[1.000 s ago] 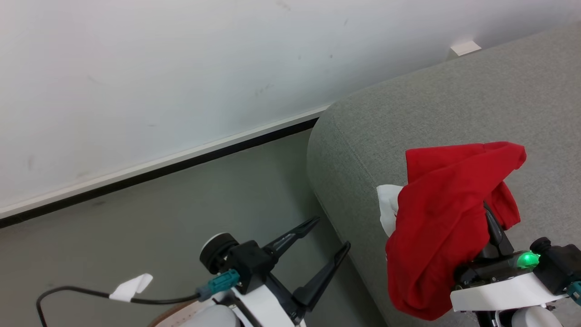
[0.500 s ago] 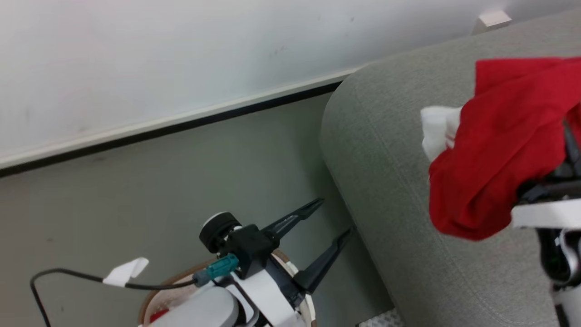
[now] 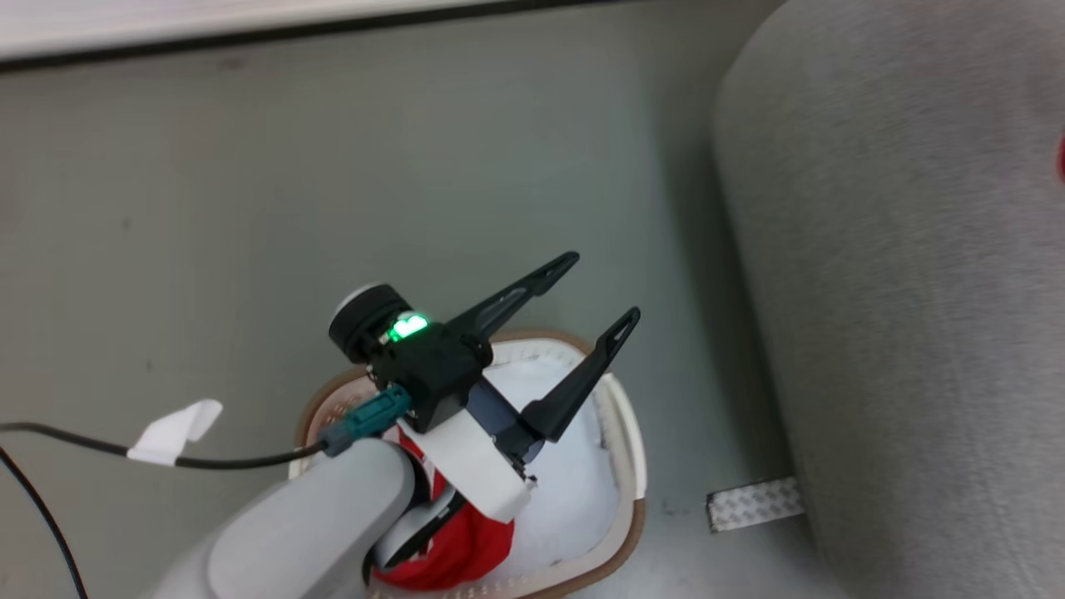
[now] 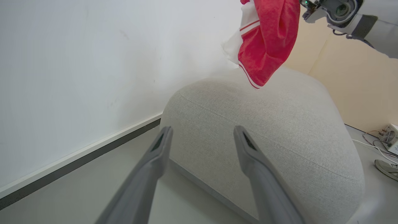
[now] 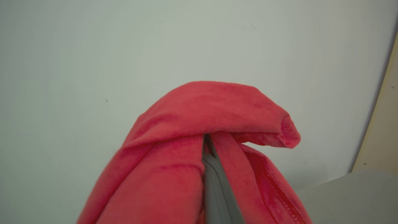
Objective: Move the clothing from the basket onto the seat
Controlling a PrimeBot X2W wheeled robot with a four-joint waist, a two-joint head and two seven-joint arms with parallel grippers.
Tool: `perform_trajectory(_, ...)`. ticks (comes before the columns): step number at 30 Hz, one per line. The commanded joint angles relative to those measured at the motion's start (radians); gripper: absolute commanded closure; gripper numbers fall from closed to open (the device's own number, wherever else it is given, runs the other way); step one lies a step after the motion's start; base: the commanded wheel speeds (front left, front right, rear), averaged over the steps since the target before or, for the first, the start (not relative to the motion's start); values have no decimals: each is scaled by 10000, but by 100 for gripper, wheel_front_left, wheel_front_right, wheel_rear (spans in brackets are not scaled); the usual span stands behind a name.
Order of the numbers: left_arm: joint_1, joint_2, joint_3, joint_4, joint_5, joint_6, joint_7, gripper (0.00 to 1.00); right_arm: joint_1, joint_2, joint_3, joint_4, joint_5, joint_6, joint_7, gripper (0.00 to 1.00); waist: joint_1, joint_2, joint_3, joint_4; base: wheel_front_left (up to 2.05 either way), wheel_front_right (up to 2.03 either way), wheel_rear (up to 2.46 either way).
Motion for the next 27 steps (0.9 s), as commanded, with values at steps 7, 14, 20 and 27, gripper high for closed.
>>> perform_trajectory(7,-531,-47,111,67,213,-104,-107,0,-1161,-902,-1150,2199,-1849,-22,238,100,-3,0,1687,1361,0,0,0)
perform_trajectory(14,-509,-34,186,291,164,-136,-204,0,-928,-1036,-1067,4367,-3231,-23,1380,100,-3,0,1677,1430,0,0,0)
perform_trajectory(20,-385,-72,262,450,66,-89,-261,0,-897,-941,-820,5267,-3615,-23,2163,70,-3,0,1337,1382,0,0,0)
perform_trajectory(27,106,-73,342,770,-65,-25,-318,0,-628,-697,14,5544,-3556,-23,2613,0,-3,0,223,1103,0,0,0)
